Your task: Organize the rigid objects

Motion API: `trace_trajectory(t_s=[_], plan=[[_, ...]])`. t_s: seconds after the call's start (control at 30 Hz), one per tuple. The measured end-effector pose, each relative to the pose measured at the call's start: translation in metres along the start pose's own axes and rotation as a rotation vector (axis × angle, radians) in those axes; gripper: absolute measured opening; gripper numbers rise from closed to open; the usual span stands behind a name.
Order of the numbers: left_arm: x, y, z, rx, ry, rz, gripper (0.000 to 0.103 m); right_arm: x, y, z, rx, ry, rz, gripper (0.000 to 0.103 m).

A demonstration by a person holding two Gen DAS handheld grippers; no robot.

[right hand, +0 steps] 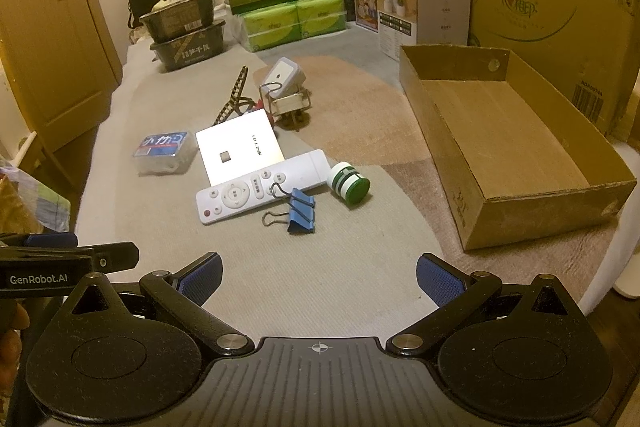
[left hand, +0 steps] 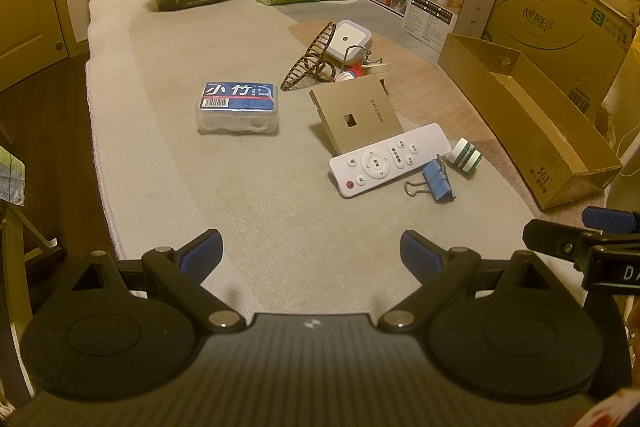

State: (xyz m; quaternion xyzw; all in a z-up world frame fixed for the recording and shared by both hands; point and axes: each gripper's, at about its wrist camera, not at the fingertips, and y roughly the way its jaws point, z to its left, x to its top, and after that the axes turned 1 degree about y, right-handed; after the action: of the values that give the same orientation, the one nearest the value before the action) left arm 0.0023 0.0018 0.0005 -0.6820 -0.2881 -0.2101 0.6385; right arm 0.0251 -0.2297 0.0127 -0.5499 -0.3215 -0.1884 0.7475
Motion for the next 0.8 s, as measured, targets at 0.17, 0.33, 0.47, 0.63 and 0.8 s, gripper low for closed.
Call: trace_trajectory(t_s=[0.17,0.33,0.47,0.63,0.8], plan=[[0.000,0.001,0.002,-0.001,-0.001,0.001,0.094,0.001,0.000,0.000,0.000,0.000,0.000,0.103],[0.000,0.003,0.004,-0.002,-0.004,0.004,0.094,0.000,0.001,0.000,0.000,0.002,0.000,0.103],[0.000,0.004,0.005,-0.003,-0.006,0.004,0.094,0.001,0.002,0.001,0.000,0.001,0.002,0.103],[-0.002,0.009,0.008,-0.001,-0.007,0.009,0.094,0.000,0.004,0.001,0.018,-0.007,-0.002,0.103],[0.000,0.014,0.010,-0.002,-0.001,0.012,0.094,-0.001,0.011,-0.001,0.036,-0.003,-0.003,0.102]])
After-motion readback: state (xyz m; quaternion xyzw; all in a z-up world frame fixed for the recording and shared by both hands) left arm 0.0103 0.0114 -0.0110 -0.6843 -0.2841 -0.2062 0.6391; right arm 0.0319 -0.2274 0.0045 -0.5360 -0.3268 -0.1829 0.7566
